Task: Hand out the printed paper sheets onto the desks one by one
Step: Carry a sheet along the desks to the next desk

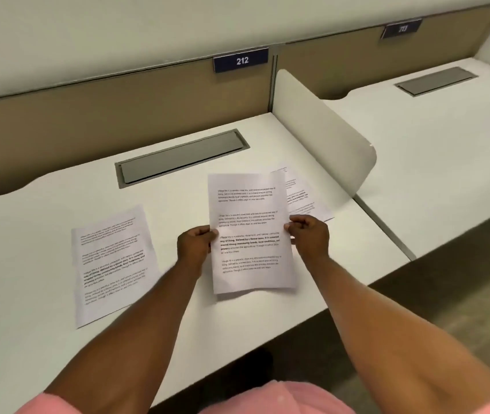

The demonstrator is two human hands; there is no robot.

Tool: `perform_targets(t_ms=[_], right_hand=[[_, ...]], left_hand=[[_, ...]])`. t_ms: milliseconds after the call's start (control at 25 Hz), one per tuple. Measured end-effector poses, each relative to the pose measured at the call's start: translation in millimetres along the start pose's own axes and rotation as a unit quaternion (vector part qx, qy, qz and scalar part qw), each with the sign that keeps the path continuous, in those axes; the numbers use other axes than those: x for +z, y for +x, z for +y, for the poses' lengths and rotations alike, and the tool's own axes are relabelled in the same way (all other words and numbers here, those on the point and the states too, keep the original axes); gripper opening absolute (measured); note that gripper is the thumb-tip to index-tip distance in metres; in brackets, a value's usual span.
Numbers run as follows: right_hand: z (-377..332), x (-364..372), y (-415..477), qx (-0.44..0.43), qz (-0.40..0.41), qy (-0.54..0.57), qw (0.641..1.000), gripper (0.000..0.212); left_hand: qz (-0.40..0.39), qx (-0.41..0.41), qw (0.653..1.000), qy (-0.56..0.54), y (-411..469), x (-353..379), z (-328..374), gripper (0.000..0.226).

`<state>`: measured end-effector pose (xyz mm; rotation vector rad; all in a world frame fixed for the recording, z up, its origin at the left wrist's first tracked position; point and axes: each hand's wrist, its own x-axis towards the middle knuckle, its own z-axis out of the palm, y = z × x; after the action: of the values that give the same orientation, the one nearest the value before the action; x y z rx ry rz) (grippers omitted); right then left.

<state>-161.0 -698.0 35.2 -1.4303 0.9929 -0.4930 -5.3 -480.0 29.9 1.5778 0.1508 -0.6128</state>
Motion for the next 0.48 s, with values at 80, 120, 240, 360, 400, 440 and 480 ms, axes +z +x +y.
perform_targets(t_ms=[80, 120, 240, 360, 400, 440, 480], right_hand=[[8, -22, -27, 0.010, 0.033, 0.011, 0.999, 0.019], [12, -32, -38, 0.020, 0.048, 0.010, 0.999, 0.021], [30, -75, -69, 0.044, 0.113, 0.001, 0.993, 0.028], [48, -125, -93, 0.057, 0.172, 0.011, 0.983, 0.023], [53, -141, -98, 0.056, 0.188, 0.012, 0.981, 0.021], [58, -156, -102, 0.055, 0.203, 0.012, 0.978, 0.020], [64, -175, -105, 0.056, 0.220, 0.016, 0.974, 0.021]], left_hand=[[-0.028, -0.011, 0.999, 0.010, -16, 9, -10, 0.027], [-0.041, -0.015, 0.999, 0.014, -22, 13, -15, 0.027], [-0.083, -0.024, 0.995, 0.045, -45, 33, -37, 0.029], [-0.130, -0.019, 0.988, 0.082, -74, 70, -53, 0.024], [-0.143, -0.017, 0.985, 0.092, -83, 84, -55, 0.023], [-0.158, -0.014, 0.982, 0.101, -92, 99, -57, 0.022], [-0.177, -0.012, 0.978, 0.113, -100, 117, -59, 0.022]])
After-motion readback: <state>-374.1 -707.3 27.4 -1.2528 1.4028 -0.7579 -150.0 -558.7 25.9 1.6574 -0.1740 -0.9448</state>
